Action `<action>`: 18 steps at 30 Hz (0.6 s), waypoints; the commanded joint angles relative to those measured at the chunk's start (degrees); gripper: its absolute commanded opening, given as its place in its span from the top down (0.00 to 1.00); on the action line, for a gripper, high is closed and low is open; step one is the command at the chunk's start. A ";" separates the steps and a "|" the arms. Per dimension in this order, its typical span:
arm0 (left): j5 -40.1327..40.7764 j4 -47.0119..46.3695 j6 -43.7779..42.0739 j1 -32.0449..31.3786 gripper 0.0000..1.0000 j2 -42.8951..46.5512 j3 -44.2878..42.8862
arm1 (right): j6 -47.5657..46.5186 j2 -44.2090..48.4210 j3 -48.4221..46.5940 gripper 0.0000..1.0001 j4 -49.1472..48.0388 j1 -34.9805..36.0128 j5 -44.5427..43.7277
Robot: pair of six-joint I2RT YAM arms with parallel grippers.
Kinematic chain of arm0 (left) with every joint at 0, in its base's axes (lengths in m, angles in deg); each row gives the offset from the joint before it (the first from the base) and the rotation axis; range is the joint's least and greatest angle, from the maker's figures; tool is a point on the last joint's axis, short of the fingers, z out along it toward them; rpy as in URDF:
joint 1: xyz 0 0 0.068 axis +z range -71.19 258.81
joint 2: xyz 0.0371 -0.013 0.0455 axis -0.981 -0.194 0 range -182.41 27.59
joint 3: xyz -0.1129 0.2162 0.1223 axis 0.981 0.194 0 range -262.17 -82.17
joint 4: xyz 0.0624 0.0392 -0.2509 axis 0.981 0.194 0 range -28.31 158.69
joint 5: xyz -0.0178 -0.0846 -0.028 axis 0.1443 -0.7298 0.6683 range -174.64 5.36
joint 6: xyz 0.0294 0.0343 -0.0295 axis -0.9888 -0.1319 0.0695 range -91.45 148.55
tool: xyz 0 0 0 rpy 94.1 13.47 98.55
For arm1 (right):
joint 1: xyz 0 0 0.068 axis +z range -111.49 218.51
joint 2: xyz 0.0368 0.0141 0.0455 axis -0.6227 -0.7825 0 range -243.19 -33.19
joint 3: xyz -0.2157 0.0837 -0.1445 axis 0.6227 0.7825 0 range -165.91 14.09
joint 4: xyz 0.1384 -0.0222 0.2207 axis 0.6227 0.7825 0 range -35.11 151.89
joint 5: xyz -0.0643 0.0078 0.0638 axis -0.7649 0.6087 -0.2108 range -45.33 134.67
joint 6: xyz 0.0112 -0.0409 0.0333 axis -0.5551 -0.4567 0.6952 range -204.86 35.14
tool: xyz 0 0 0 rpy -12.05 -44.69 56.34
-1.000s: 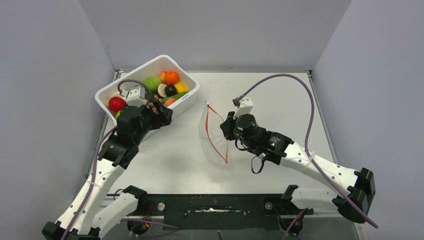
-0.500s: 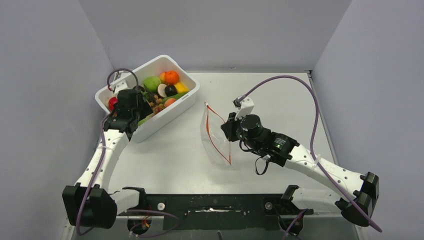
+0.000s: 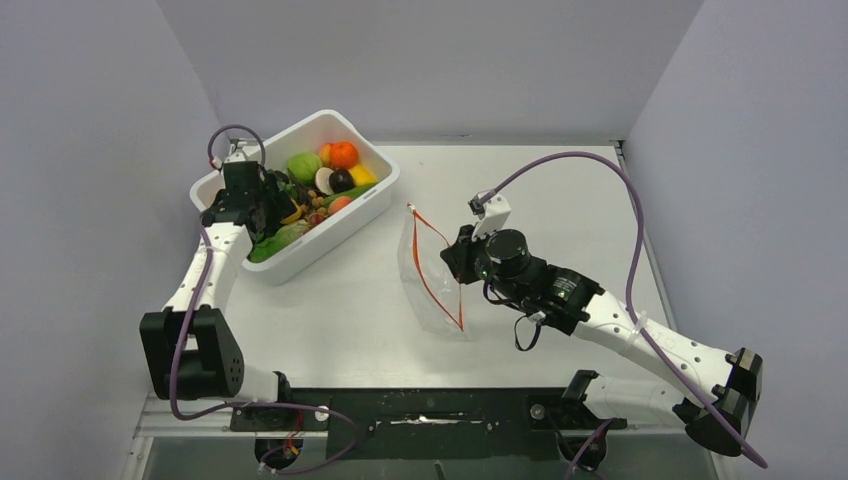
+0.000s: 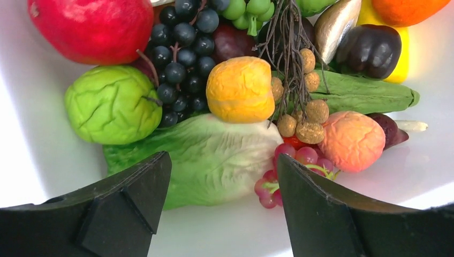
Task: Place the food in the zip-top bag and seal the zipper
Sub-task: Pick up the fake fruit from the bin.
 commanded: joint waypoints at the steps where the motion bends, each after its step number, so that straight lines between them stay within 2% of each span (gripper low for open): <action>1: -2.76 -2.01 -2.54 0.72 0.27 -3.35 -5.15 | 1.00 1.43 -0.57 1.00 -2.65 0.67 0.00; 18: -7.51 -2.79 -3.54 2.16 0.27 -16.09 -12.06 | 1.74 -1.82 -2.53 1.00 -2.35 2.23 -0.19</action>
